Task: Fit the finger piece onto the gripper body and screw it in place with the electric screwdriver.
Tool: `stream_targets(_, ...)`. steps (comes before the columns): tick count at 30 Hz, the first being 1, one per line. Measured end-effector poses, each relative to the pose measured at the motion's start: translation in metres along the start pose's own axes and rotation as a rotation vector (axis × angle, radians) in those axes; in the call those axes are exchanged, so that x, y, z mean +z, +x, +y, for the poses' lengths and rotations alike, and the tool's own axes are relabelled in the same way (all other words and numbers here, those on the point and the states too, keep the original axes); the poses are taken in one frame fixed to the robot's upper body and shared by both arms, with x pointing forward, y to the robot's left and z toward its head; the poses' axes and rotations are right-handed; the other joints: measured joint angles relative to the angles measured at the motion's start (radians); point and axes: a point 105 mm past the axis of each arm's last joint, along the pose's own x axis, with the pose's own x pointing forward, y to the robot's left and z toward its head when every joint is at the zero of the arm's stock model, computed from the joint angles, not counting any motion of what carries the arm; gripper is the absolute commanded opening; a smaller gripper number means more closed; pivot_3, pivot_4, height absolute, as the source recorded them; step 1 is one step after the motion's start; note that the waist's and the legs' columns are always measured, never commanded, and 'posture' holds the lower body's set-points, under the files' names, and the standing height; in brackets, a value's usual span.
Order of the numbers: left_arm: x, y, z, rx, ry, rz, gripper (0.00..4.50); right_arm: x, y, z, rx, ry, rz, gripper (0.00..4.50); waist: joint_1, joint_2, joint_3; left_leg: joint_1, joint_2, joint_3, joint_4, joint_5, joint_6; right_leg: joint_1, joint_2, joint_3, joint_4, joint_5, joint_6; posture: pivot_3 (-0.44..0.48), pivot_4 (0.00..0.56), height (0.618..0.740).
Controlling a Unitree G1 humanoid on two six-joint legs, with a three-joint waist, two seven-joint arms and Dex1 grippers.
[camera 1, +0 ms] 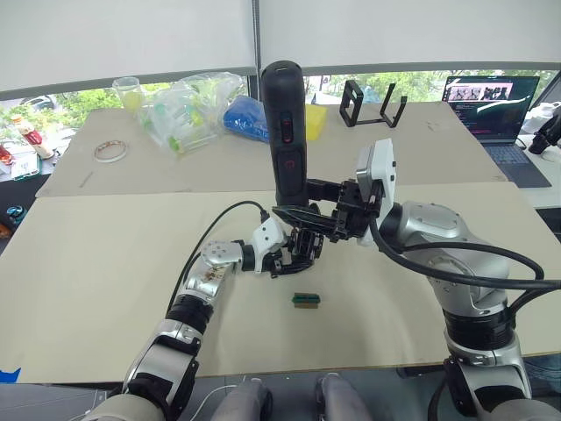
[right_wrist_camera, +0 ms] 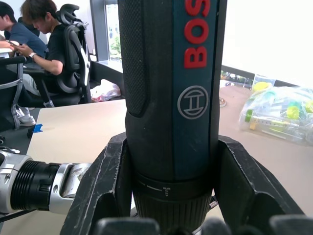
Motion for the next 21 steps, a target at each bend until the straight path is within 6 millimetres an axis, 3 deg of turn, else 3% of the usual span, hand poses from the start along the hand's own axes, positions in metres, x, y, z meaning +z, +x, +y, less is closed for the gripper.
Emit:
stream_targets(12,0.000,0.000,0.000,-0.001,0.000,0.000,2.45,0.014,0.003,-0.004,-0.004,-0.034,-0.026,1.91,0.000,0.000,0.000,0.000,0.000,0.000,0.000,0.000,0.000,0.000,0.000,0.000,0.000,0.000,0.000,0.000,0.150,0.740)
stream_targets(21,0.000,0.000,0.000,-0.001,0.000,0.000,2.45,0.008,0.000,-0.005,-0.015,-0.018,-0.011,1.91,0.000,0.000,0.000,0.000,0.000,0.000,0.000,0.000,0.000,0.000,0.000,0.000,0.000,0.000,0.000,0.000,0.150,0.740)
